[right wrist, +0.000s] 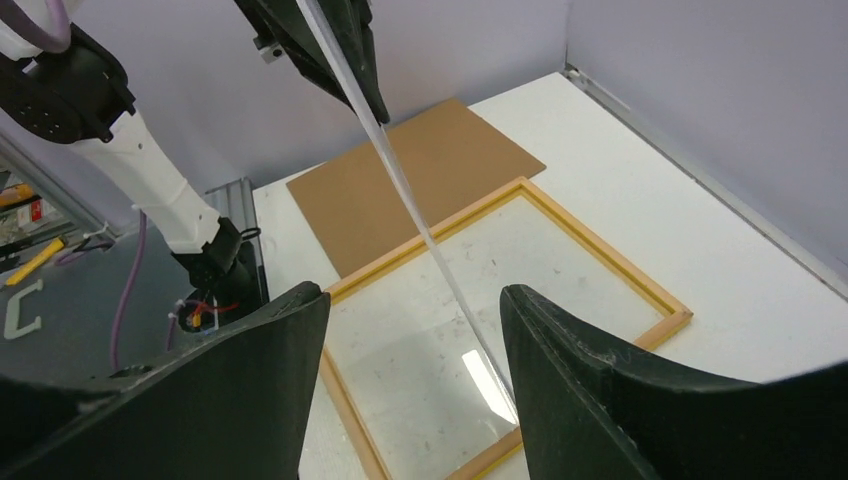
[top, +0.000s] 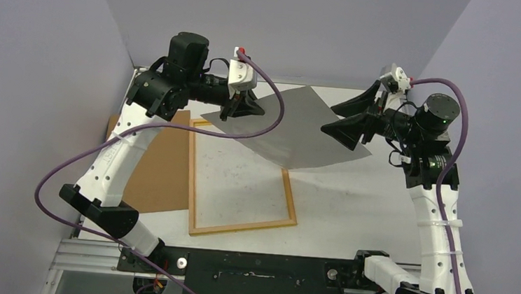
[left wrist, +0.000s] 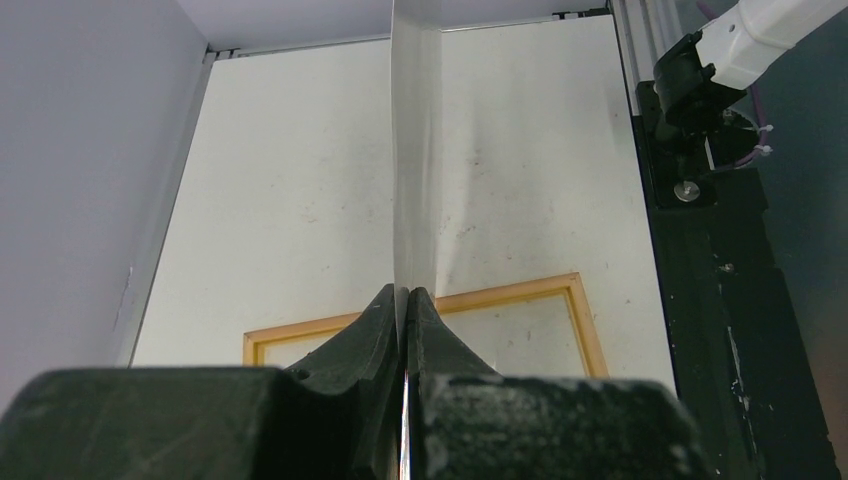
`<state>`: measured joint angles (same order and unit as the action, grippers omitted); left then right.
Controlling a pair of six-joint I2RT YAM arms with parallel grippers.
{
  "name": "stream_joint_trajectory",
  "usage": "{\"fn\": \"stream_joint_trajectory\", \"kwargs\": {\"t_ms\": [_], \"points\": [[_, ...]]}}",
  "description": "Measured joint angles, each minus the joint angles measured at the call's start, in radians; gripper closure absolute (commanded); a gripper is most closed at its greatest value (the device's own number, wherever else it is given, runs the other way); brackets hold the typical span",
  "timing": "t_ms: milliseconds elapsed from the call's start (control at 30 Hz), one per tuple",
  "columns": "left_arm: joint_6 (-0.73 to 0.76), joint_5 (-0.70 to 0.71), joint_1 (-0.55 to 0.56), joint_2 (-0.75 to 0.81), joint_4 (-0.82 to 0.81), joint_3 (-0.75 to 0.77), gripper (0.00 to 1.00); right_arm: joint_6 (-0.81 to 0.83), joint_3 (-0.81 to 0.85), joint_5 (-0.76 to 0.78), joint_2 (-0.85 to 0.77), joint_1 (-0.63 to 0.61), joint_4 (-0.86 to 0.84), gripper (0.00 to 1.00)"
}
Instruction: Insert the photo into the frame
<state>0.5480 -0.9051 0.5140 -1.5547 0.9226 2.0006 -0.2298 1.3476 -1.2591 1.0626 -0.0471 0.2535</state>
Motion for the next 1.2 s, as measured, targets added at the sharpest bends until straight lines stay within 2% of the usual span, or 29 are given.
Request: {"fn": "stream_joint_trajectory", "kwargs": {"t_ms": [400,433,533,867,933,1100,1133,1167,1200], "points": [[0.028,-0.042,-0.024,0.0,0.055,0.029,1.0,0.04,-0.078,-0.006,0.029,-0.012,0.087,0.35],[0.035,-0.042,-0.027,0.0,0.06,0.029,1.0,0.042,-0.078,-0.006,0.031,-0.013,0.089,0.37],[0.044,-0.042,-0.035,0.0,0.07,0.029,1.0,0.054,-0.074,-0.011,0.034,-0.014,0.102,0.55],[0.035,-0.055,-0.071,0.0,0.061,0.029,1.0,0.071,-0.06,-0.031,0.04,-0.033,0.125,0.86],[0.028,-0.066,-0.082,0.0,0.052,0.029,1.0,0.073,-0.06,-0.032,0.04,-0.033,0.126,0.98],[0.004,-0.084,-0.098,0.0,0.03,0.029,1.0,0.08,-0.06,-0.03,0.04,-0.041,0.128,1.0],[-0.002,-0.087,-0.1,0.0,0.025,0.029,0.94,0.08,-0.058,-0.027,0.04,-0.042,0.13,1.0],[-0.011,-0.087,-0.101,0.0,0.019,0.029,0.79,0.08,-0.056,-0.022,0.04,-0.045,0.131,1.0],[-0.017,-0.085,-0.102,0.0,0.012,0.029,0.69,0.08,-0.053,-0.016,0.04,-0.046,0.133,1.0]]}}
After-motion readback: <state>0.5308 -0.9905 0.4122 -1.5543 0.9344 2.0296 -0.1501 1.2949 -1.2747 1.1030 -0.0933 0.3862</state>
